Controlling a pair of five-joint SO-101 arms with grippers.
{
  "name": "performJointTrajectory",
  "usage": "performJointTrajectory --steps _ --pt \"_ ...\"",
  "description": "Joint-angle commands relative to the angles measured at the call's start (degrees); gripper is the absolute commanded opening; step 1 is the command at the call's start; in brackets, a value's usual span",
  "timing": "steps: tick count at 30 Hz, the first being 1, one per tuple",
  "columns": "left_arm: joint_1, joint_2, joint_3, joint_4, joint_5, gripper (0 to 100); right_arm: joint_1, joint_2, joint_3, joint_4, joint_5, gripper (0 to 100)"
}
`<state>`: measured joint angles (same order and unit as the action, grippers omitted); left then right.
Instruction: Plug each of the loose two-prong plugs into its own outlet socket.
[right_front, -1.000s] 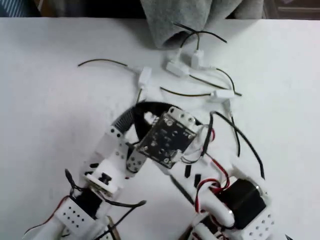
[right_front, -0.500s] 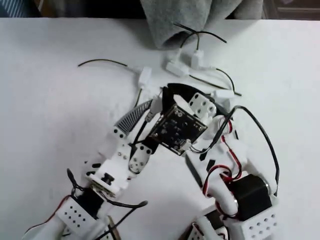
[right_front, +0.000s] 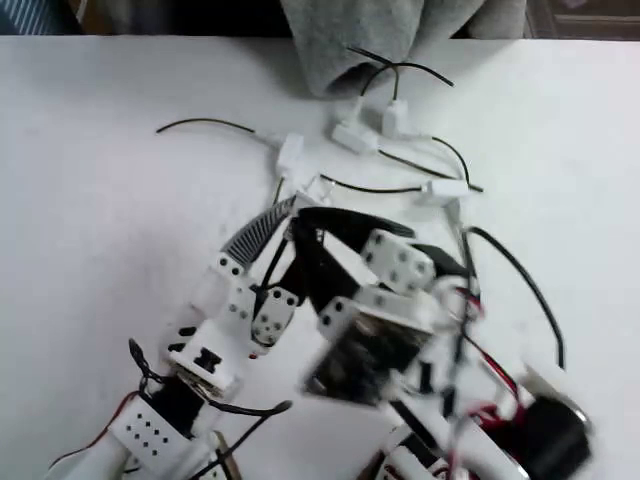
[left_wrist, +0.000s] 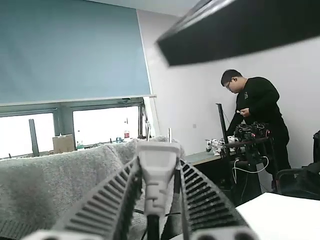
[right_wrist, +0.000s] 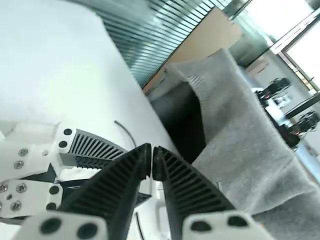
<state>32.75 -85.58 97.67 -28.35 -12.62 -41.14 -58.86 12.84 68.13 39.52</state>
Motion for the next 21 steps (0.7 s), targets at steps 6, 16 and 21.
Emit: performJointTrajectory --steps 6,16,21 --pt "-0.4 -0.84 -0.26 0.09 -0.09 2 10.86 11.03 4.04 -7.96 -0.26 1.8" --pt "-0.4 -0.84 -0.26 0.09 -0.09 2 23.87 14.73 3.78 -11.12 0.18 1.8" --pt "-0.4 -0.84 -0.26 0.09 -0.09 2 23.69 11.3 3.69 -10.77 0.18 1.8"
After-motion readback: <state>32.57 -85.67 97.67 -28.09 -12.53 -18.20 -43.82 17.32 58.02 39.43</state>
